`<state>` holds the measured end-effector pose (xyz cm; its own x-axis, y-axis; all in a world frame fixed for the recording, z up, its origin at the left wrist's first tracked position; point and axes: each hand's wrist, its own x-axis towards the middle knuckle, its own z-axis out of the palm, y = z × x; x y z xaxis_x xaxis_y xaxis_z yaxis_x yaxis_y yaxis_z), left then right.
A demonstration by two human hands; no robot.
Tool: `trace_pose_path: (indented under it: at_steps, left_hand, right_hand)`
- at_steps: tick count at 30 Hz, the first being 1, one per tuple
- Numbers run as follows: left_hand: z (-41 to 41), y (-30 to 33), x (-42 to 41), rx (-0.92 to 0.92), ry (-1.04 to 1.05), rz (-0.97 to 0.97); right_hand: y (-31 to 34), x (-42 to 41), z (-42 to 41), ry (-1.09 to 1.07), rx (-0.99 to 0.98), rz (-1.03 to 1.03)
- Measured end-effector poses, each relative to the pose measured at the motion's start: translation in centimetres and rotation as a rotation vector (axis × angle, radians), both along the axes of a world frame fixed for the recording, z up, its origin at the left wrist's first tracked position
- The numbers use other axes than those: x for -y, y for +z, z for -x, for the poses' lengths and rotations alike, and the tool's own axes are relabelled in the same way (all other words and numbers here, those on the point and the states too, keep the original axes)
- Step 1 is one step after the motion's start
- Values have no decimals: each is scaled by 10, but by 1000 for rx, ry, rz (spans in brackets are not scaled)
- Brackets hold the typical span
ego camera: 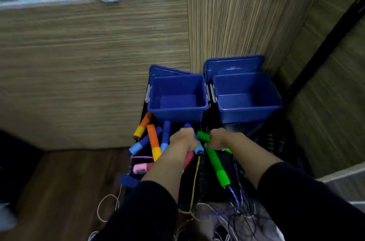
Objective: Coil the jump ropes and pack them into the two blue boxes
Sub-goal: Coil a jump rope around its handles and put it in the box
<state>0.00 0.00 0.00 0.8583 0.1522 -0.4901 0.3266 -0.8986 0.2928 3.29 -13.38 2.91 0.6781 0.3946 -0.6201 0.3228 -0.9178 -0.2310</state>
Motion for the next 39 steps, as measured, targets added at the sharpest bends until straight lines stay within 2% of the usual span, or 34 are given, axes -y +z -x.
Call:
trace_pose_path:
  at_steps: [5, 10, 19, 23, 25, 28, 34, 39]
  left_hand:
    - [13, -23, -24, 26, 117, -15]
    - [23, -44, -56, 115, 252, -50]
    - [28, -73, -83, 158, 331, 94]
    - [36, -80, -85, 278, 404, -2]
    - [41, -81, -88, 237, 488, -23]
    - [44, -83, -92, 195, 592, 118]
    - [40, -77, -84, 350, 644, 237]
    - [31, -57, -48, 475, 596, 414]
  right_hand:
    - [-35, -12, -1, -68, -38, -17]
    - [-57, -29, 0, -116, 34, -82]
    - [-92, -37, -1, -217, 16, -175]
    - [-96, -33, -3, -239, 3, -205]
    - [-97, -32, -3, -241, 6, -216]
    - [-98, -30, -3, -249, 3, -234]
    - [-92, -21, 2, -246, 35, -213]
    - [-93, -5, 10, -267, 20, -204]
